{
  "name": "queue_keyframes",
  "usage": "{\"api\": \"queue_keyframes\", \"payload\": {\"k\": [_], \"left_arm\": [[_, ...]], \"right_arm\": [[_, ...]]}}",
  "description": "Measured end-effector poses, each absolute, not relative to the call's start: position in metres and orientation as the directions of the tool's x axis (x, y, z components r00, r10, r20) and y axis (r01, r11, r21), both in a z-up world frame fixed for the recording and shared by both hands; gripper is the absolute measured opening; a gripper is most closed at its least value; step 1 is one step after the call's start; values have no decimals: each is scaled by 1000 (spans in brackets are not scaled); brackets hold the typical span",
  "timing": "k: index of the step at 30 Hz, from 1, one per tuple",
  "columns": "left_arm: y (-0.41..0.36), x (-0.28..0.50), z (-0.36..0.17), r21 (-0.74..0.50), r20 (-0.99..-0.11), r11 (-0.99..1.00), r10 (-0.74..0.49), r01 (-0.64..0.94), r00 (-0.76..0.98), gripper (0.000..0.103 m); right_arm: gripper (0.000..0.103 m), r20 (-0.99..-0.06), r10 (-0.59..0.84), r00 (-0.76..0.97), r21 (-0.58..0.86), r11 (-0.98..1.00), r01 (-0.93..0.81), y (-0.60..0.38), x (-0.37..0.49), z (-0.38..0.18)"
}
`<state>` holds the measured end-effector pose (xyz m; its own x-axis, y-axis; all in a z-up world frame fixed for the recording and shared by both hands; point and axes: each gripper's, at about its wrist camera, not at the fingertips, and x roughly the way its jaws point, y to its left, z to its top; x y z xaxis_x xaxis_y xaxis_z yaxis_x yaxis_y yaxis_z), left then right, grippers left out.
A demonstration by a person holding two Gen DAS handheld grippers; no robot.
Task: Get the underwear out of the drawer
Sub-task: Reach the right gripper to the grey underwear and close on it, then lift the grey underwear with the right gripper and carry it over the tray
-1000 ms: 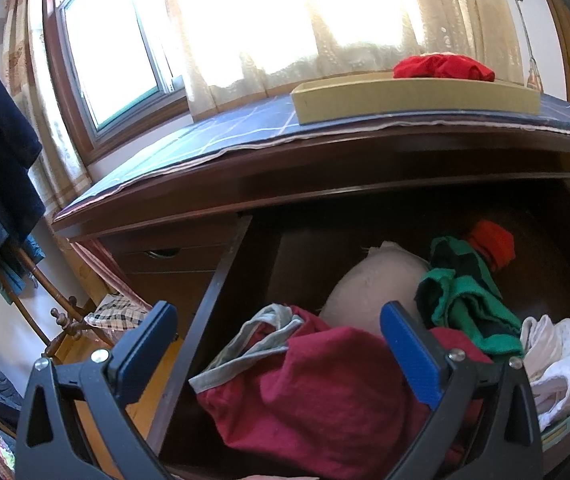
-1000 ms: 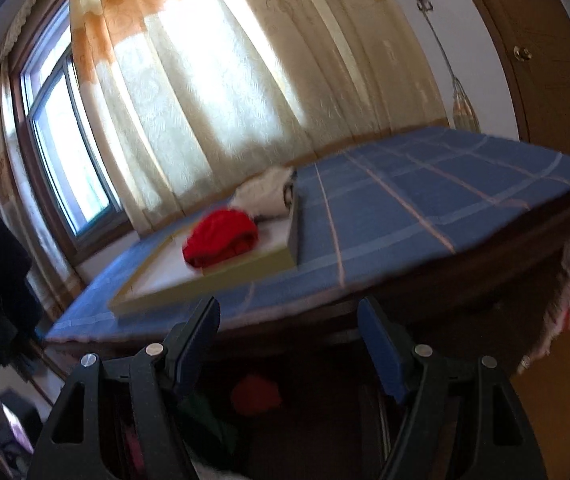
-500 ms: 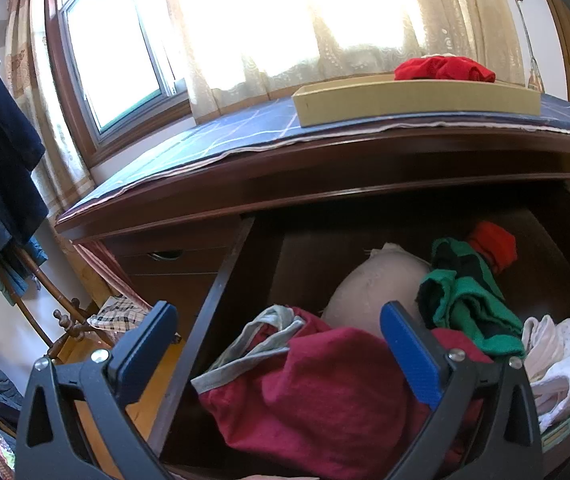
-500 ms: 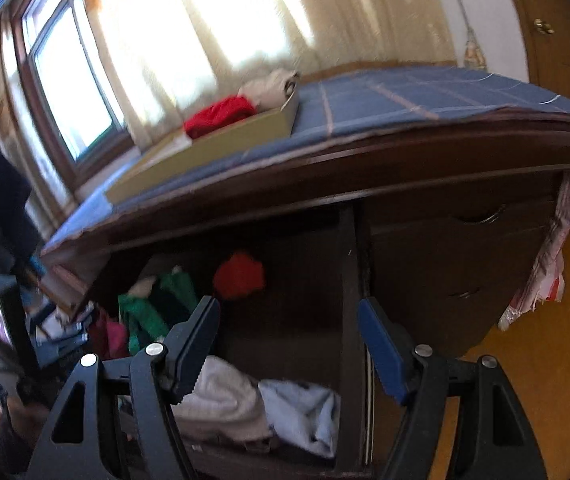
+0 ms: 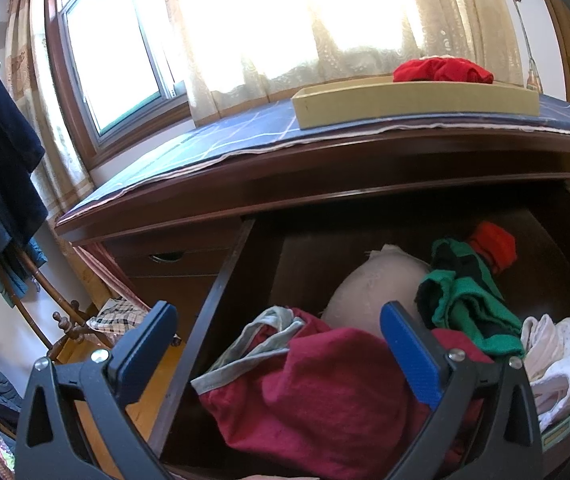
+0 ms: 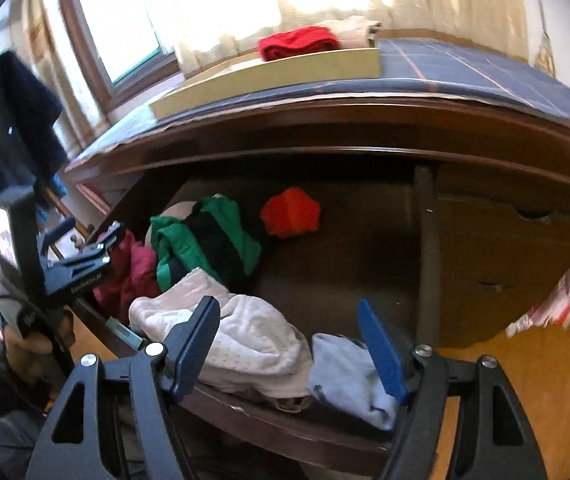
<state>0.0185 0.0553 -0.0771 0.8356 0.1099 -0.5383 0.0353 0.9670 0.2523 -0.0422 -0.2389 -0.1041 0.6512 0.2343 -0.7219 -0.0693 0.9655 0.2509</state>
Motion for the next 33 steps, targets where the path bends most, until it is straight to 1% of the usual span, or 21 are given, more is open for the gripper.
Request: {"api": "queue_keyframes", "payload": {"k": [2,5,8,12,14,17,19,21,24,32,33], "left_arm": [[56,18,-77,253,-538,967,111,34,836,103],[56,18,-77,251,-538,968,111,32,836,103],[56,18,-77,249,-537,968,111,31,836,103],[56,18,-77,250,-537,968,111,32,836,103],[56,18,-76,249,-536,968,108,35,837,103],[56,19,-76,248,-536,968,107,35,837,103],[56,18,-77,248,-536,968,108,35,837,103],[57,18,-77,248,-538,968,107,36,836,103],[57,18,-77,249,-538,968,108,35,836,103],[57,19,-77,248,-539,968,107,36,835,103],[57,19,-77,247,-539,968,106,36,835,103]], "right_arm": [[73,-727,230,648,242,968,-72,-248,-46,-97],[73,-752,189,631,152,982,-114,-252,-47,-87],[72,-798,167,579,83,982,-169,-249,-39,-89],[57,-857,133,498,24,976,-218,-237,-24,-105],[53,-887,123,445,14,970,-241,-233,-18,-118],[53,-919,99,381,-12,961,-278,-226,-11,-133],[49,-934,75,349,-36,953,-300,-222,-8,-140],[46,-948,68,310,-28,955,-295,-225,-2,-143],[46,-965,62,253,-24,946,-322,-224,3,-145],[44,-1000,9,-4,10,914,-405,-215,28,-162],[40,-1000,-5,-28,7,909,-416,-215,30,-163]]}}
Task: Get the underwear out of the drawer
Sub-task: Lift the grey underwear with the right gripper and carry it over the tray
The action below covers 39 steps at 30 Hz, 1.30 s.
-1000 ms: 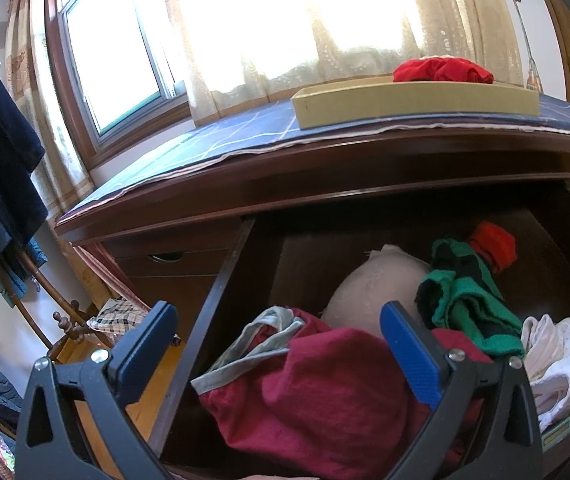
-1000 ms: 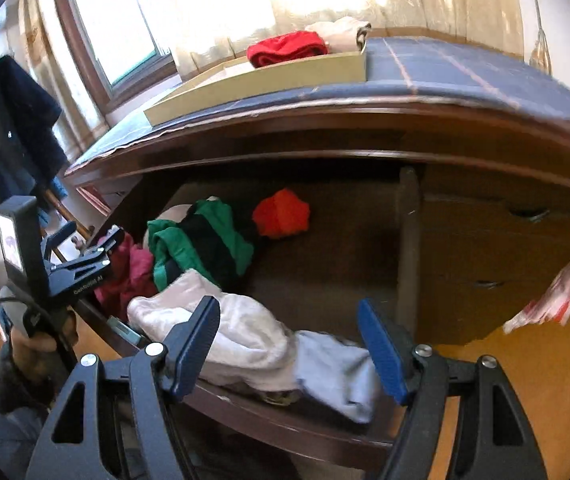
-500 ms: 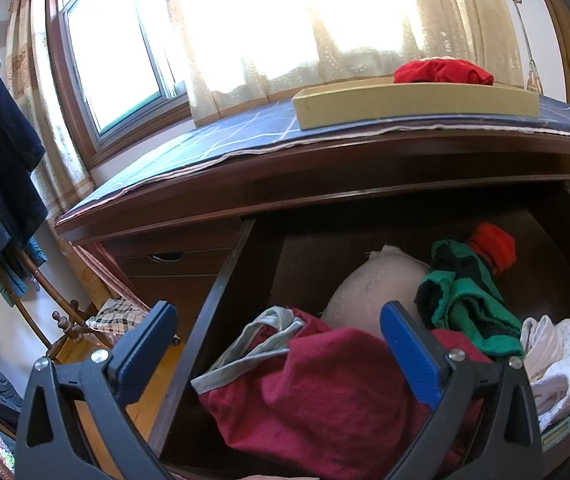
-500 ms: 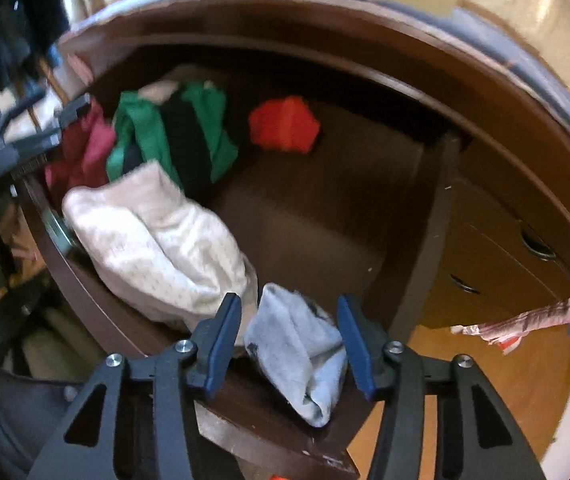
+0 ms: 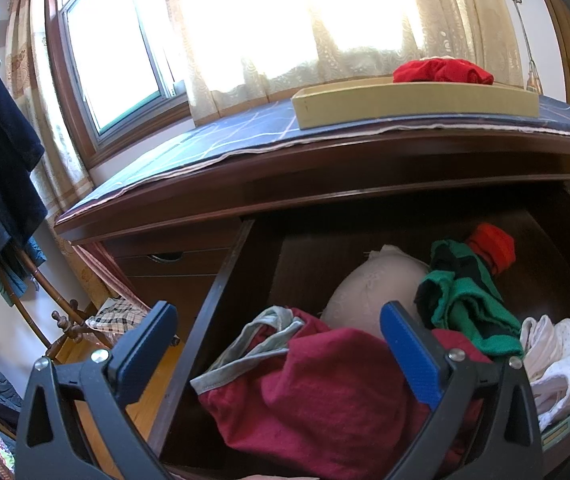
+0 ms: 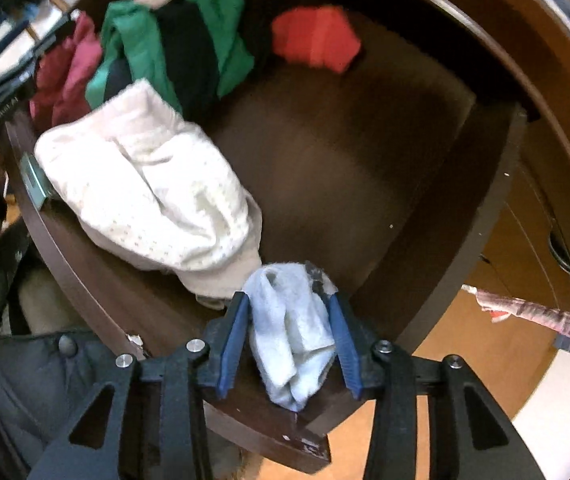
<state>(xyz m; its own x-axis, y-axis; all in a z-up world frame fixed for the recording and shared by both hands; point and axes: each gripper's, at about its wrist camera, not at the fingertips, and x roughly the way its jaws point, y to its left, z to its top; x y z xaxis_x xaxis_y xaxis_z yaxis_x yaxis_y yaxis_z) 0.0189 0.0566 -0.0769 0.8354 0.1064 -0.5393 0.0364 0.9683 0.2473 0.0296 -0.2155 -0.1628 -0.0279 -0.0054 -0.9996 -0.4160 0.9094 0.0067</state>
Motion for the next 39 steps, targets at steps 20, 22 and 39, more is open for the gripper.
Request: {"api": "queue_keyframes", "payload": {"k": [20,22,39], "left_arm": [[55,21,-78,256,-538,966,112,36,836,103],[55,21,-78,258,-538,965,113,36,835,103],[55,17,-77,264,-525,964,108,41,844,103]], "right_arm": [[21,-903,247,353,158,952,-262,-253,18,-71],[21,-857,288,428,200,950,-239,-256,22,-48],[21,-485,209,849,360,933,-24,-285,96,54]]}}
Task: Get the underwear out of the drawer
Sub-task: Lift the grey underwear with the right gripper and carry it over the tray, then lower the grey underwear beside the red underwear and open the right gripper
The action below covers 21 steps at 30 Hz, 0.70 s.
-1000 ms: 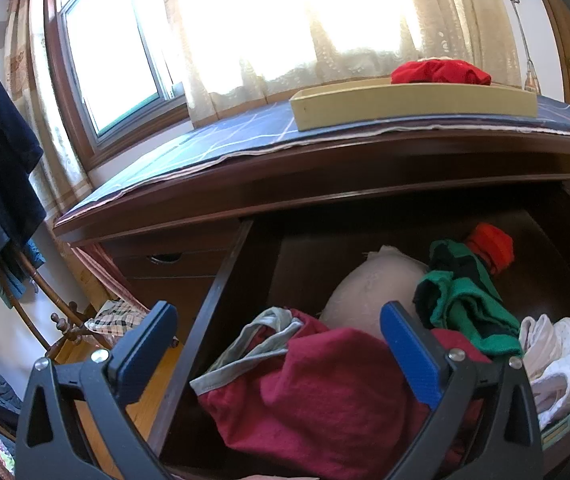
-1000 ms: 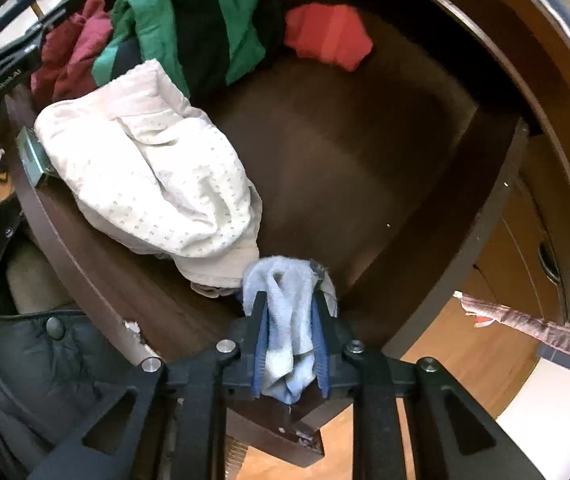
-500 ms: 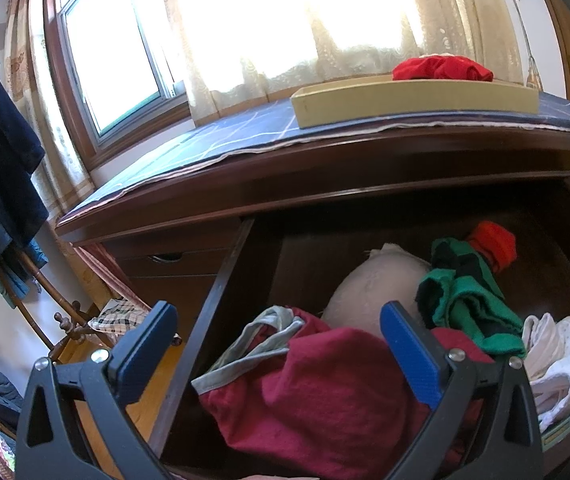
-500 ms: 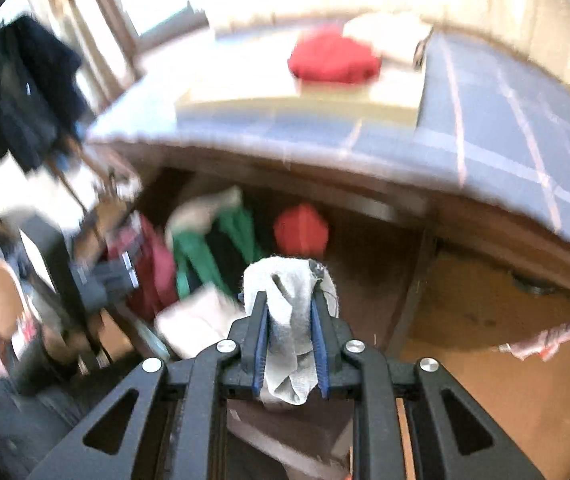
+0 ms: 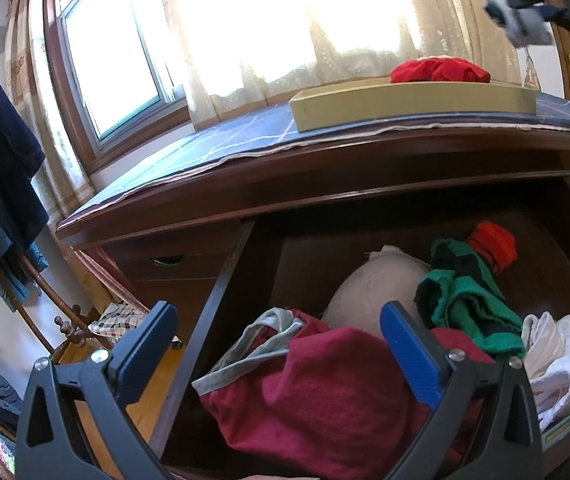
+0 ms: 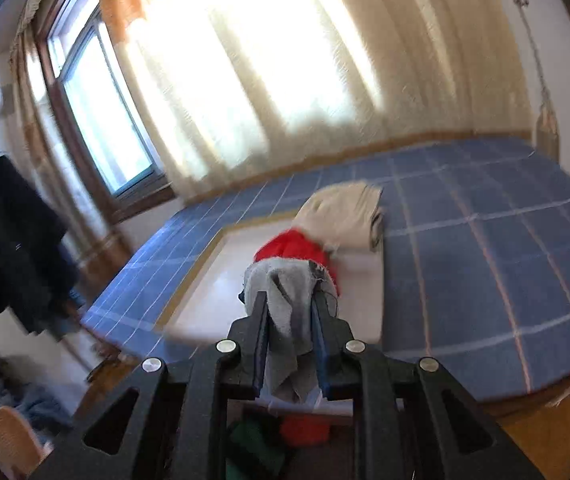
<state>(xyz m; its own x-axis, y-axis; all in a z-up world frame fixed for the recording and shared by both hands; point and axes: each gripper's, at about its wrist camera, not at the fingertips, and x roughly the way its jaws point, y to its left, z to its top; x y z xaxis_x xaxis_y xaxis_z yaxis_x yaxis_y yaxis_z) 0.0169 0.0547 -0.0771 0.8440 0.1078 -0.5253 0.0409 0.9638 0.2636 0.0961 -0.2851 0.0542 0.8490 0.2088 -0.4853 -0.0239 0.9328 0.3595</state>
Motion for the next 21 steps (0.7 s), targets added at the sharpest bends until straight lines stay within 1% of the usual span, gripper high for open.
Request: {"api": "queue_keyframes", "payload": {"k": [6,10,16,21], "left_arm": [[55,16,-76,261,-525,964,101,47,845,103],[55,16,-76,262,-523,964,100,49,846,103],[55,16,-76,263,-522,963,100,49,847,103],[55,16,-76,263,-522,964,100,49,847,103]], "right_arm": [[21,-467,135,874,367,929,53,-287,124,45],[21,-492,74,867,331,937,109,-286,139,31],[22,-534,-37,845,197,966,167,-277,160,8],[21,-561,-44,827,224,953,203,-284,166,-13]]}}
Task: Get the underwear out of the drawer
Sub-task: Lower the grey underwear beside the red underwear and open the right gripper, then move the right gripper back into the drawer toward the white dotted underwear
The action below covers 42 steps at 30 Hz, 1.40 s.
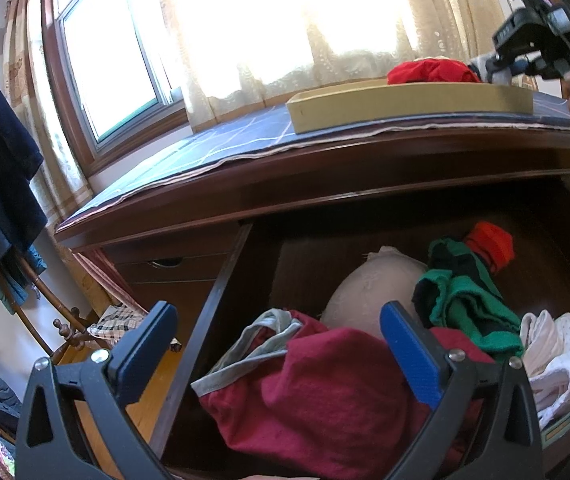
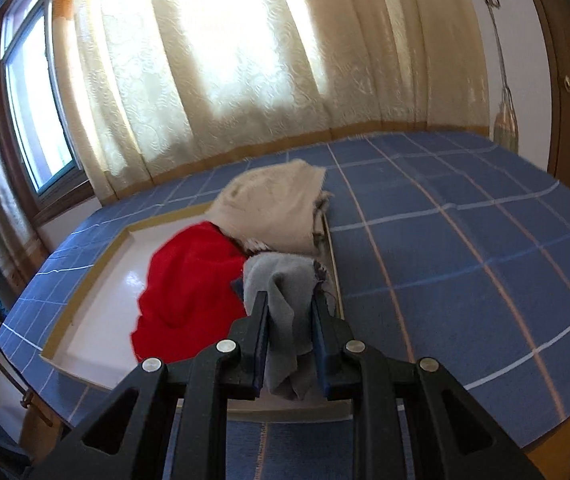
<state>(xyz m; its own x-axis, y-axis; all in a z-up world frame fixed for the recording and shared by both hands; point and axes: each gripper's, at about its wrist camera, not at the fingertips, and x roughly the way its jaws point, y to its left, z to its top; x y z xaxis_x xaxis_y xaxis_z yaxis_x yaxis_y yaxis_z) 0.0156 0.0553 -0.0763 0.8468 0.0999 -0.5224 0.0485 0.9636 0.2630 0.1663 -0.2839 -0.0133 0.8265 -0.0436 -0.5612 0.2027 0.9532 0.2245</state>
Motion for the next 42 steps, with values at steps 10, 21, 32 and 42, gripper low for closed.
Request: {"api": "queue_keyframes", "payload": {"k": [10,21,32,42], "left_arm": [[55,16,-76,261,-522,964,98,49,847,103],[57,15,-77,252,-523,966,94,49,847,103],[56,15,-77,254,-522,966,95,48,848,103],[56,15,-75,262,-516,964,101,45,851,103]], "right_arm": [[22,-556,-55,830,214,955,207,-282,169,-28],[42,-546,-16,838,207,966,153,-275,164,-27],[69,-486,58,872,282,955,94,-263,120,-11],[69,-455,89,886,326,943,73,-270,49,-21]]}}
